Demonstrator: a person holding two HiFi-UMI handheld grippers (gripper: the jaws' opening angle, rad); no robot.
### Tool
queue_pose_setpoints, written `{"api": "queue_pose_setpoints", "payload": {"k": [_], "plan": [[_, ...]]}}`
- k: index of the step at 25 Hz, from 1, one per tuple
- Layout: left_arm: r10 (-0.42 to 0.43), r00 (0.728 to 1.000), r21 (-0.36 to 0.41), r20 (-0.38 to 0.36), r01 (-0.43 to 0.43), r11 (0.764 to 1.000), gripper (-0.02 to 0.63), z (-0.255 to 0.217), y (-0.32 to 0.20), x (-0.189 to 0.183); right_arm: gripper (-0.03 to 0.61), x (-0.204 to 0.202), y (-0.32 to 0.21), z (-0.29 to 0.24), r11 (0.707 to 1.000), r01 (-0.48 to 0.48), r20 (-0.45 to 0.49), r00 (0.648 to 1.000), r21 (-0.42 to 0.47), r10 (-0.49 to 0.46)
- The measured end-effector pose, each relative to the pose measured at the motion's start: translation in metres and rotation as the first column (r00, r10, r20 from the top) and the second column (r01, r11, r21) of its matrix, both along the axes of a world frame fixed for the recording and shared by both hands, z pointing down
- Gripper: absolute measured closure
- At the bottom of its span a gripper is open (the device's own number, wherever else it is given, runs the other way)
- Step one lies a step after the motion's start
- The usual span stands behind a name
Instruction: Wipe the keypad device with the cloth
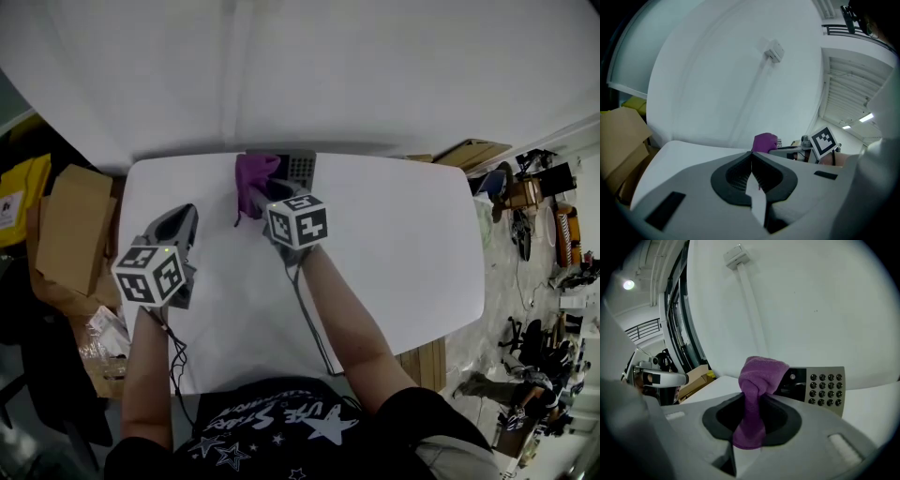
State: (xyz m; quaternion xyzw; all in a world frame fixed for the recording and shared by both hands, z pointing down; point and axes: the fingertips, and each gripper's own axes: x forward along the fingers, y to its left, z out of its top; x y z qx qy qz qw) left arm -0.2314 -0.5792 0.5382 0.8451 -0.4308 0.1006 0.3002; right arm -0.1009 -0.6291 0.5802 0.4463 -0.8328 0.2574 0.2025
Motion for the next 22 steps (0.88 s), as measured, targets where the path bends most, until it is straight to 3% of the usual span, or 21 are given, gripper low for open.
{"api": "queue_pose_setpoints", "payload": {"k": [12, 22], "plan": [[0.027, 1.000, -0.013, 0.010, -0.027, 1.000, 0.606, 0.005, -0.001, 0.014, 0.485, 0.017, -0.003, 0.002, 1.000, -0.027, 0.018, 0.999, -0.011, 0.027], [0.043, 0.999, -0.020, 0.007, -0.042, 0.999, 0.606, 0.005, 0.000, 0.028, 0.485, 0.057, -0.003, 0.000, 0.997, -0.081, -0.009, 0.997, -0.009, 0.081]]}}
